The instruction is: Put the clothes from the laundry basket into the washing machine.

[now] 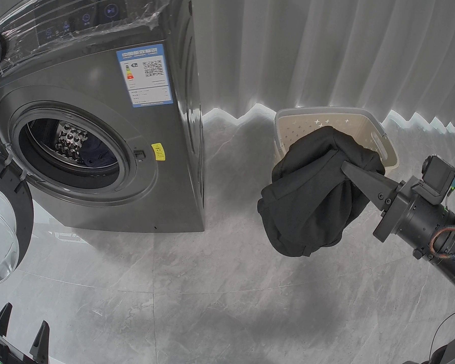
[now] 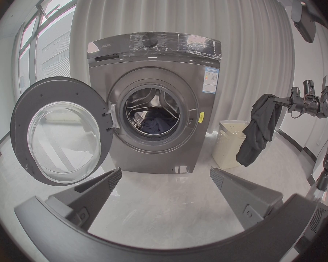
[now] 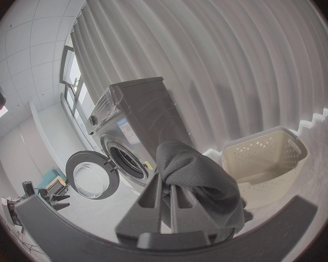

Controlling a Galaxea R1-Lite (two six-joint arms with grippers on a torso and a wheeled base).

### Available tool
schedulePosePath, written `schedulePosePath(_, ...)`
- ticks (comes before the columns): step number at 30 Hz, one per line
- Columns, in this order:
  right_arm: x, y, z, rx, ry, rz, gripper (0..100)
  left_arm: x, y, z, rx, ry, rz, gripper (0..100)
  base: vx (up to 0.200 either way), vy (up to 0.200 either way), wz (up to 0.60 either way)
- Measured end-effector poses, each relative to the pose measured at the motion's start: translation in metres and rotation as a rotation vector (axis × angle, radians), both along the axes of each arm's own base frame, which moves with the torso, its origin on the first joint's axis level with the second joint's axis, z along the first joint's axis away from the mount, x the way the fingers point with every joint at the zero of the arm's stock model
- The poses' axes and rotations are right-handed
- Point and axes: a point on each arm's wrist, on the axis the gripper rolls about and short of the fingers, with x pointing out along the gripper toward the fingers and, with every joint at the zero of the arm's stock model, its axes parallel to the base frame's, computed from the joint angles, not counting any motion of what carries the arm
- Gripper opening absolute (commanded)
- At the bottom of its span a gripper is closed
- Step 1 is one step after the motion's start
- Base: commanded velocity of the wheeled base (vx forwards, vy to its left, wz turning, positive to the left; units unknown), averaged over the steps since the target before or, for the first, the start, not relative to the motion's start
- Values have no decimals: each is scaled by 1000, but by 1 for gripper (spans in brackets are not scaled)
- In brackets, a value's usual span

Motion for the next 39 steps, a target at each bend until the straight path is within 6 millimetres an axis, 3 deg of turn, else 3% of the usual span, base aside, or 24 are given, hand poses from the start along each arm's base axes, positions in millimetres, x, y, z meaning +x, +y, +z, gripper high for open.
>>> schedulePosePath(10,1,-1,1,4,-4,-6,0,0,0,0,0,1,0,100,0,200,0)
schedulePosePath(16,2,-1,2,8,-7,-11,0,0,0,0,0,1,0,100,0,0,0)
schedulePosePath(28,4,-3,2,8,-5,-27,0,0,0,0,0,0,0,100,-200,0,0)
schedulePosePath(34,4,-4,1,7,-2,-27,0,0,0,0,-1,1,0,100,0,0,0)
schedulePosePath(39,4,-4,1,6,-1,-27,0,0,0,0,0,1,0,100,0,200,0)
